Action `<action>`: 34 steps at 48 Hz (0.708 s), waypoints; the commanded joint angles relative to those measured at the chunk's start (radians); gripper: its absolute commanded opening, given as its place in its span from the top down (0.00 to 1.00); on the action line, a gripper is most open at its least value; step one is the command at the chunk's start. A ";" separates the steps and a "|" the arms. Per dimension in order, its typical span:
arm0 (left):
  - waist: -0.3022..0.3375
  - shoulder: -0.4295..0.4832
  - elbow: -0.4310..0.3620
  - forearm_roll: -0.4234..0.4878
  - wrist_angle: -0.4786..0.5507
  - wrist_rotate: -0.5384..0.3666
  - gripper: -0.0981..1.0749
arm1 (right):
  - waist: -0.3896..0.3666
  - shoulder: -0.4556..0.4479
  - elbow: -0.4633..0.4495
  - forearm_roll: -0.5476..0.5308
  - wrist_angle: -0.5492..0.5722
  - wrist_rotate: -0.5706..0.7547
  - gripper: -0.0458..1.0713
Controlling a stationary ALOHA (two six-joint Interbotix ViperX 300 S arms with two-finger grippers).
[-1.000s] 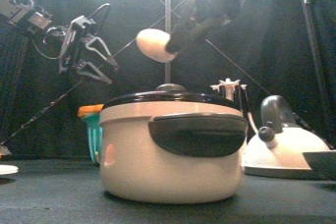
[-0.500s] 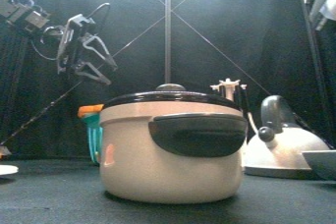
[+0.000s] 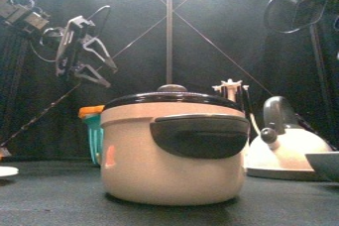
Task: Drop egg into pan
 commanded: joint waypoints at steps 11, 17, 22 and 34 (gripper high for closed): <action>0.003 -0.002 -0.014 -0.003 0.000 0.002 0.18 | -0.009 0.002 -0.002 0.002 -0.006 0.002 0.25; 0.003 -0.002 -0.012 -0.003 0.000 0.002 0.18 | -0.012 0.003 0.005 -0.002 0.002 0.003 0.12; 0.003 -0.002 -0.011 -0.003 0.000 0.002 0.18 | -0.014 0.005 0.012 0.002 0.021 0.002 0.04; 0.003 -0.011 -0.009 -0.002 0.009 0.002 0.18 | -0.014 -0.008 -0.063 -0.124 0.008 -0.014 0.03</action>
